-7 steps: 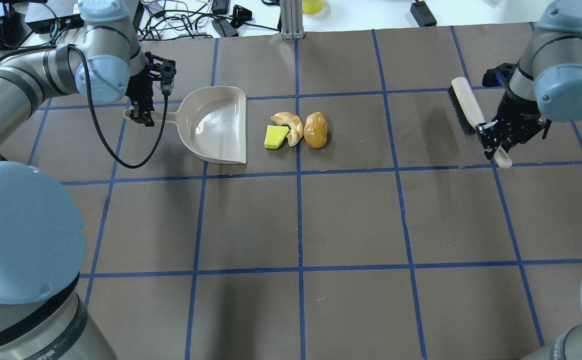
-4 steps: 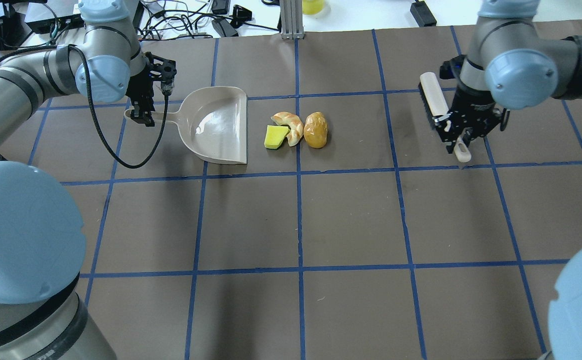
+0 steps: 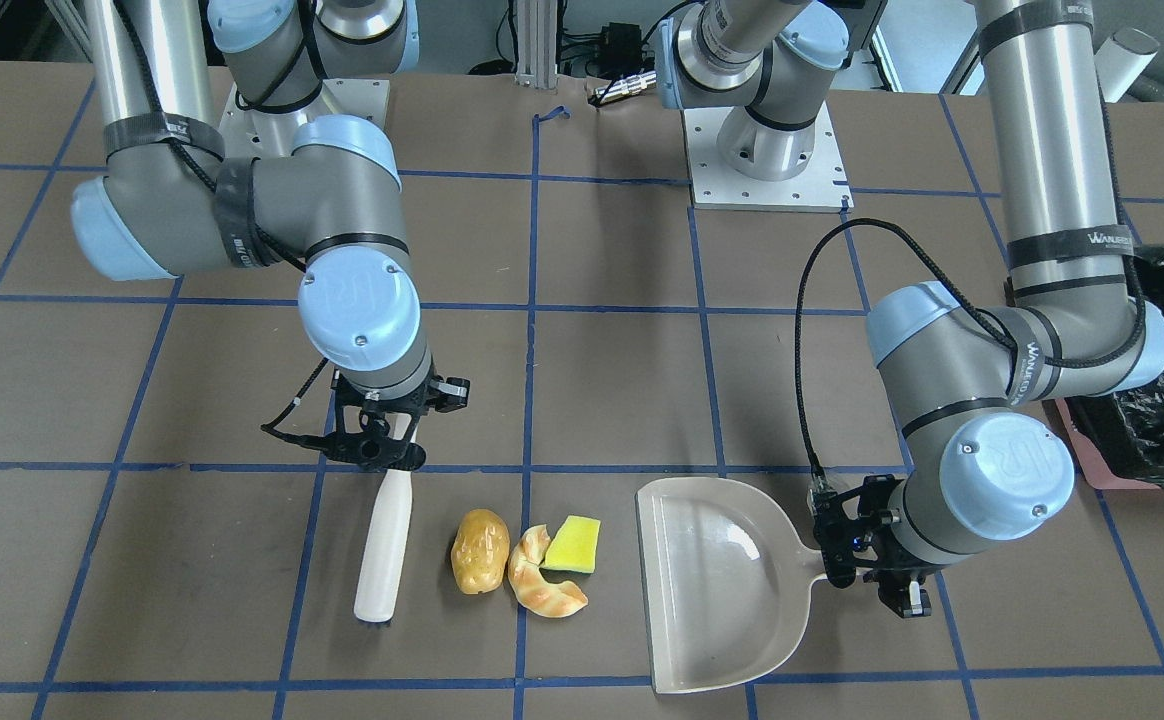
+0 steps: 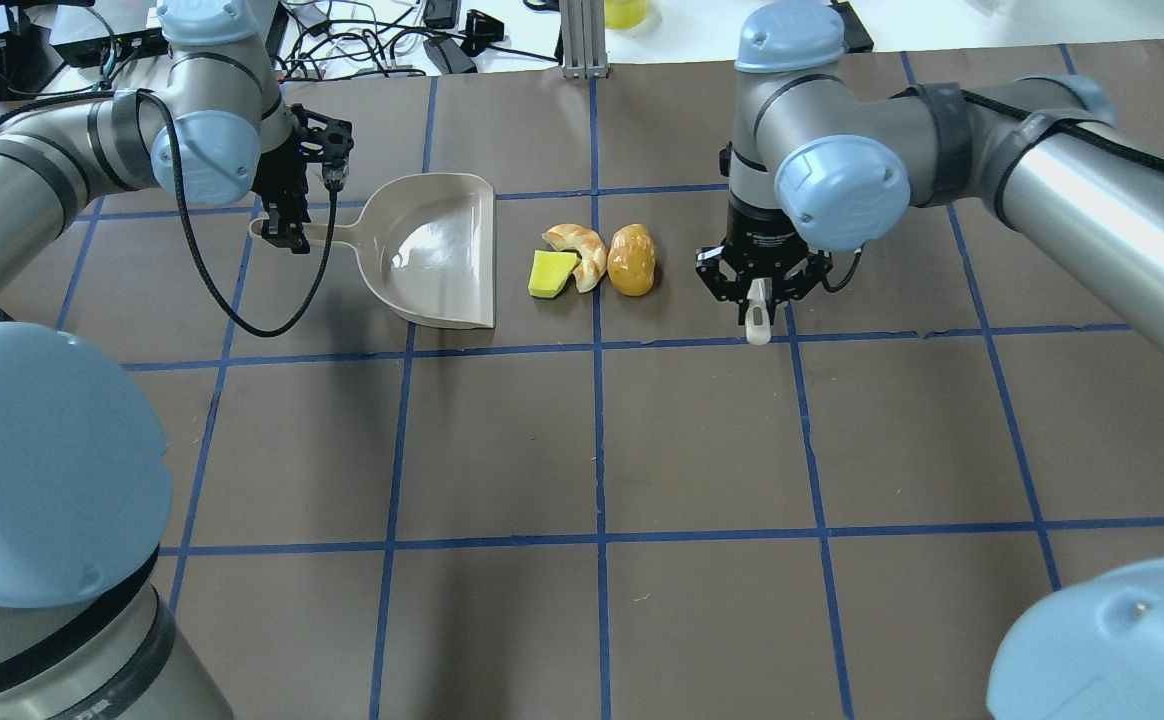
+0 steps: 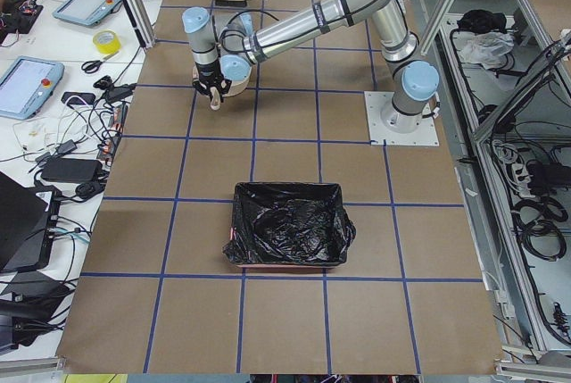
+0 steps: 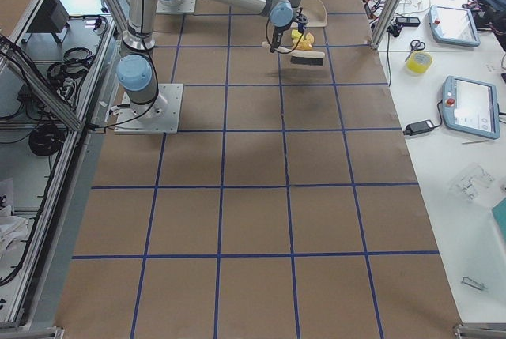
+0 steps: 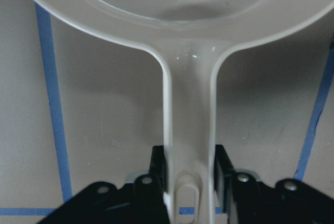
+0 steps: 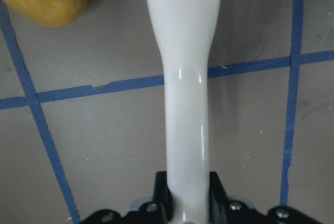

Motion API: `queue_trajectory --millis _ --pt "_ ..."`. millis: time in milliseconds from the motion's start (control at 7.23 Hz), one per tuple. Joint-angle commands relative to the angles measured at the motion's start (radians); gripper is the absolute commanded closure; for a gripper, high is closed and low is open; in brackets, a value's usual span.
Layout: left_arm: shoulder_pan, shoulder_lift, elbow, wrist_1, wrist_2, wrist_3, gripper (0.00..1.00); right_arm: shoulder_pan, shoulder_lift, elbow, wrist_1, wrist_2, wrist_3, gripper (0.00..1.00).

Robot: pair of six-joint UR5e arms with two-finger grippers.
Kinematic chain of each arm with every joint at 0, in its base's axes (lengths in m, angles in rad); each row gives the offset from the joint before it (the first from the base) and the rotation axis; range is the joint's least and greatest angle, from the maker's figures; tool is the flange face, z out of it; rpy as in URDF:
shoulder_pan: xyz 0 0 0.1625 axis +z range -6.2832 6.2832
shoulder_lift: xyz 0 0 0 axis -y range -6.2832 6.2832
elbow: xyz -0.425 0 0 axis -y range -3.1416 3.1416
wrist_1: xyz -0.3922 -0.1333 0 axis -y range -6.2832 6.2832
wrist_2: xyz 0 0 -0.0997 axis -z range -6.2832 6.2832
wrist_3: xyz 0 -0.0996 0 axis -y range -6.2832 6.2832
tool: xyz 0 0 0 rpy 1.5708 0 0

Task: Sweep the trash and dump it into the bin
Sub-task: 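Lower the brush behind the sponge and croissant with the right gripper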

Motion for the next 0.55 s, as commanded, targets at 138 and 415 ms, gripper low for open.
queue_trajectory --millis 138,415 --pt "-0.011 0.001 0.003 -0.010 0.008 -0.009 0.93 0.048 0.024 -0.001 -0.002 0.071 0.099 0.99" --pt "-0.015 0.000 0.003 -0.010 0.010 -0.011 0.93 0.048 0.029 -0.006 -0.014 0.097 0.108 0.99"
